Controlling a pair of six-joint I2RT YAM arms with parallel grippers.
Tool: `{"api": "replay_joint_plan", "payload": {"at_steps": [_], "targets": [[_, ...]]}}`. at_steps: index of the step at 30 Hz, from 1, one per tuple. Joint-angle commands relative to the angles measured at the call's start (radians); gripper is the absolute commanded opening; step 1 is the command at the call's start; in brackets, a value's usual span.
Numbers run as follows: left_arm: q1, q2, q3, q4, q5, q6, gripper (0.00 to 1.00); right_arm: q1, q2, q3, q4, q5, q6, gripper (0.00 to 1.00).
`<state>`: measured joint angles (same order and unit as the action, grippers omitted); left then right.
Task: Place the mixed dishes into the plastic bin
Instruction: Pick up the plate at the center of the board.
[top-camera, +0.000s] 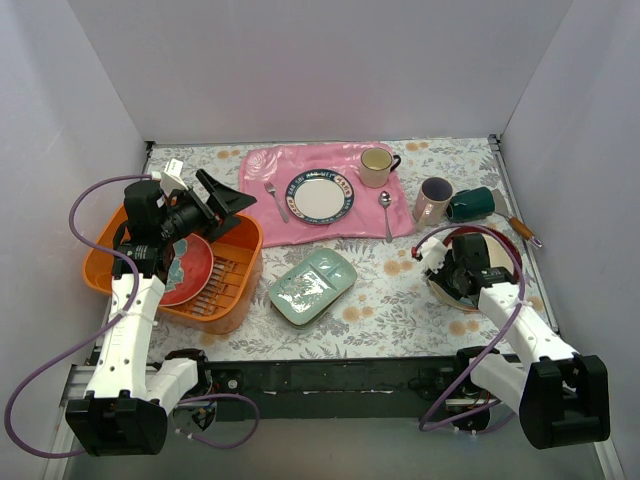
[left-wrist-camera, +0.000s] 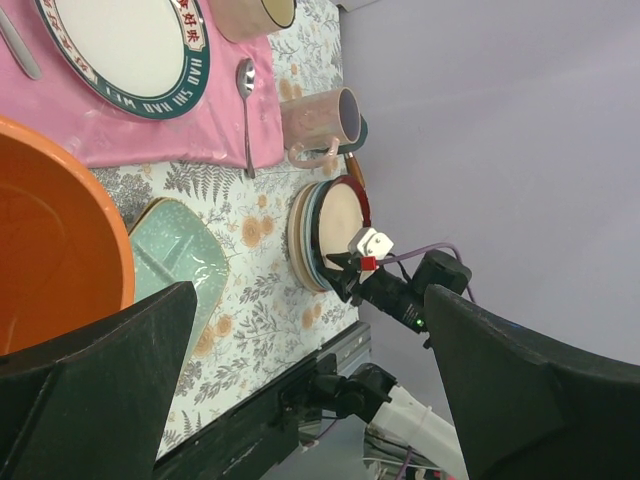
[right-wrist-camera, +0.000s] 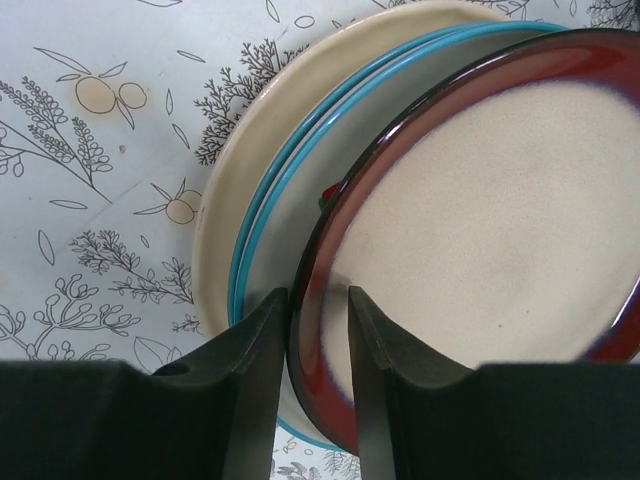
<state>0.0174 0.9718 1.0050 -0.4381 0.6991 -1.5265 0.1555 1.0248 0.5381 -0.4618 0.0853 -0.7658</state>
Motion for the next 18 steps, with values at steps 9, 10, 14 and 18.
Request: {"api": "replay_joint_plan", "payload": {"at_steps": [9, 10, 14, 18], "targets": [[-0.004, -0.038, 0.0, 0.029, -0.004, -0.024, 0.98, 0.018, -0.075, -0.038, -0.018, 0.068, -0.026, 0.12], [-0.004, -0.039, 0.001, 0.029, -0.004, -0.029, 0.98, 0.018, -0.092, -0.032, -0.026, 0.068, -0.027, 0.07], [-0.004, -0.042, 0.003, 0.038, -0.004, -0.047, 0.98, 0.018, -0.129, 0.005, -0.067, 0.065, -0.026, 0.01], [-0.004, -0.044, 0.0, 0.05, -0.001, -0.063, 0.98, 0.018, -0.161, 0.034, -0.098, 0.065, -0.027, 0.01]]}}
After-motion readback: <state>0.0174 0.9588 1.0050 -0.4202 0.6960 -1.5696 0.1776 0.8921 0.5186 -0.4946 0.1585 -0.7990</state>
